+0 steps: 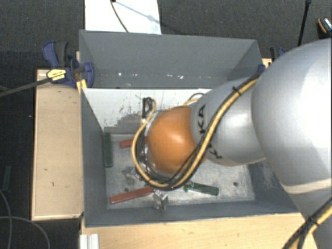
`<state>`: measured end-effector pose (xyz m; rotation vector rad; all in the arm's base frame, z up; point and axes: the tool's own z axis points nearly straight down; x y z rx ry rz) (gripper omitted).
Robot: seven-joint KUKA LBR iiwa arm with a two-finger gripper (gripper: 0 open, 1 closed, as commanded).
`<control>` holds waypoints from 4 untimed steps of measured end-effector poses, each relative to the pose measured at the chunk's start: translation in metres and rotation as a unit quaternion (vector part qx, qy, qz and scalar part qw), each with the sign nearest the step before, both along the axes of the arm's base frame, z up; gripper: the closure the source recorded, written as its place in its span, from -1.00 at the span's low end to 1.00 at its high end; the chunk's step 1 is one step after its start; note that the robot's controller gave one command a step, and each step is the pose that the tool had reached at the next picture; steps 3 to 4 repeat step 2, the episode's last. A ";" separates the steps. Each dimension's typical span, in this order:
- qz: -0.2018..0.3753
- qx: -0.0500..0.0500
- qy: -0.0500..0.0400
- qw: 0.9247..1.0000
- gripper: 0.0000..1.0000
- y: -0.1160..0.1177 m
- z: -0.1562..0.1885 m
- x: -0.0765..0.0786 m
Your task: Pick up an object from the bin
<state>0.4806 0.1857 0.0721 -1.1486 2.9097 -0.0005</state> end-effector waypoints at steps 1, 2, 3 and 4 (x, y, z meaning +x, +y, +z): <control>-0.004 0.000 0.003 1.000 1.00 0.000 -0.001 -0.002; -0.002 0.000 0.002 1.000 1.00 0.028 0.155 -0.002; -0.002 0.000 0.002 1.000 1.00 0.028 0.155 -0.002; -0.002 0.000 0.002 1.000 1.00 0.028 0.155 -0.002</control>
Offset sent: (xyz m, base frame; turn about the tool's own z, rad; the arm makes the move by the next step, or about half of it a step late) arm 0.0000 0.0000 0.0000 0.0000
